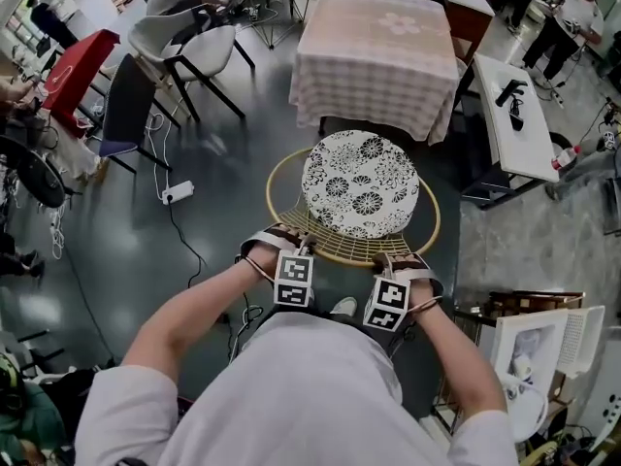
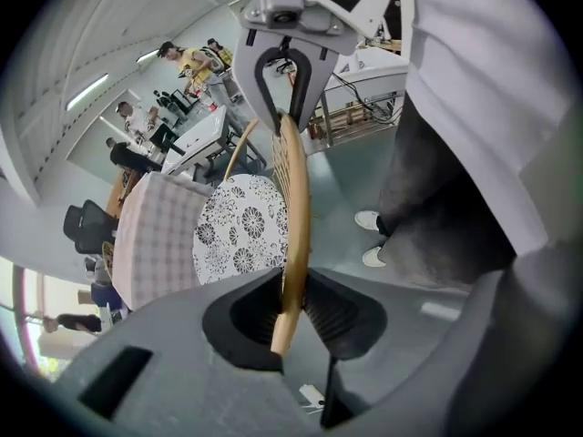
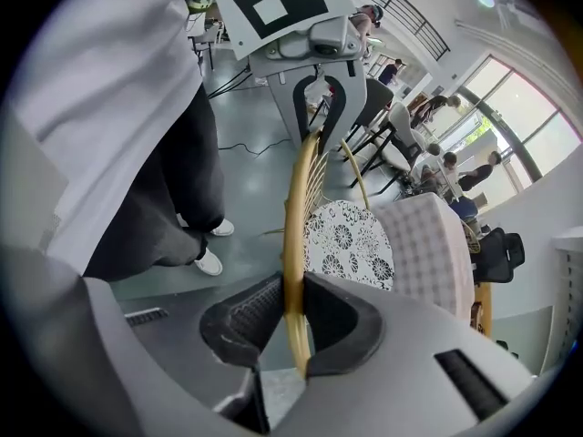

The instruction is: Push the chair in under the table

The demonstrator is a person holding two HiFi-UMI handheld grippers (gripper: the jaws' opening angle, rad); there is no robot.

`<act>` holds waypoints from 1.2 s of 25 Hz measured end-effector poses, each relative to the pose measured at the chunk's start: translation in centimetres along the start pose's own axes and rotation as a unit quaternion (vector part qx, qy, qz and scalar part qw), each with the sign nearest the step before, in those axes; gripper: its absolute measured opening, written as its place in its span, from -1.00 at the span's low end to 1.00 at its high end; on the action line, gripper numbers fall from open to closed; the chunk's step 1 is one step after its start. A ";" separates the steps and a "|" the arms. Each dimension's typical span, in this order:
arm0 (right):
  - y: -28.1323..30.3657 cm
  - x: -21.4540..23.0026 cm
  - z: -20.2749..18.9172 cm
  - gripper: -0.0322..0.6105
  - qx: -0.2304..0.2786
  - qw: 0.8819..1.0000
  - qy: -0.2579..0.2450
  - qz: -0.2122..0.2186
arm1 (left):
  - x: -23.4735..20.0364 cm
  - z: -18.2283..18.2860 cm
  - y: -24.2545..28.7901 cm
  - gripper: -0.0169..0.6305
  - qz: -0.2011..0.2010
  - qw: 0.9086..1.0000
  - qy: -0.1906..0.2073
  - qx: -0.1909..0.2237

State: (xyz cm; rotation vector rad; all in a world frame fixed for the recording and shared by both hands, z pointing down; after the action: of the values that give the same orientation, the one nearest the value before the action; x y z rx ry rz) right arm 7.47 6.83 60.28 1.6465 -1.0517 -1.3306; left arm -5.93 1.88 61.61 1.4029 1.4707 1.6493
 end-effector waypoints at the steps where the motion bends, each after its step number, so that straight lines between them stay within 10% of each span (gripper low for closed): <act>1: 0.0 0.1 0.0 -0.72 0.001 1.000 0.001 0.004 | -0.1 -0.1 0.0 -0.73 0.001 1.000 -0.007 -0.004; 30: 3.1 9.0 -1.9 -0.72 0.004 0.997 0.074 0.018 | -9.0 -1.3 3.4 -0.69 0.002 0.998 -0.059 -0.032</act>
State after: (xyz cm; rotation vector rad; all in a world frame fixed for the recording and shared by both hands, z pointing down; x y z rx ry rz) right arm 9.94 -2.58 60.24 1.6957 -0.9940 -1.1629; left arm -3.36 -7.46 61.82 1.4443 1.3382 1.5733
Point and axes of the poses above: the fingertips, and each gripper's own axes: y forward along the fingers, x to its right, z out of its top, the point moved 4 cm from there along -y, backward along the fingers, and after that the axes turned 1 degree about -x, right-handed, at the moved point
